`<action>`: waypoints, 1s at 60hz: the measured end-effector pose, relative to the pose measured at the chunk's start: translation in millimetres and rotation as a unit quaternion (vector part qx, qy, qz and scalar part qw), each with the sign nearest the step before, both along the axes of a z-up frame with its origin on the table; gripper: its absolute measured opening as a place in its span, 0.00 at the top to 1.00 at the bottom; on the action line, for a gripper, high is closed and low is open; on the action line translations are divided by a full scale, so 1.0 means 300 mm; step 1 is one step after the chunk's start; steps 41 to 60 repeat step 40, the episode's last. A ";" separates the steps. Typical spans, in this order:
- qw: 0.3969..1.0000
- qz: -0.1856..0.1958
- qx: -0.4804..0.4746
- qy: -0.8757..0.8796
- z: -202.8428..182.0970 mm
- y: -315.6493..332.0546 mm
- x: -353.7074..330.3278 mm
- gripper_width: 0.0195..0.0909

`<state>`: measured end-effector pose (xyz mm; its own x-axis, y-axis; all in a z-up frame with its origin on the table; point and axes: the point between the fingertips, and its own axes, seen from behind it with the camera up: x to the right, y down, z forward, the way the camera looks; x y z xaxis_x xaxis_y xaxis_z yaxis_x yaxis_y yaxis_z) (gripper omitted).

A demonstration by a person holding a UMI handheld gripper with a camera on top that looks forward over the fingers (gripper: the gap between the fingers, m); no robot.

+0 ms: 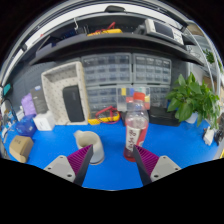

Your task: Pour water

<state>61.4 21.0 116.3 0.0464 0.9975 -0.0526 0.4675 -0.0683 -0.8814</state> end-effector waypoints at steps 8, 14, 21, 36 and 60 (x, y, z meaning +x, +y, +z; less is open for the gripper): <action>0.999 0.017 -0.019 0.028 0.127 -0.115 0.035 0.13; 0.998 0.040 -0.009 0.043 0.207 -0.205 0.065 0.13; 0.996 0.063 0.000 0.059 0.275 -0.291 0.092 0.13; 0.993 0.097 0.019 0.072 0.314 -0.406 0.141 0.12; 0.992 0.102 0.012 0.077 0.317 -0.433 0.150 0.13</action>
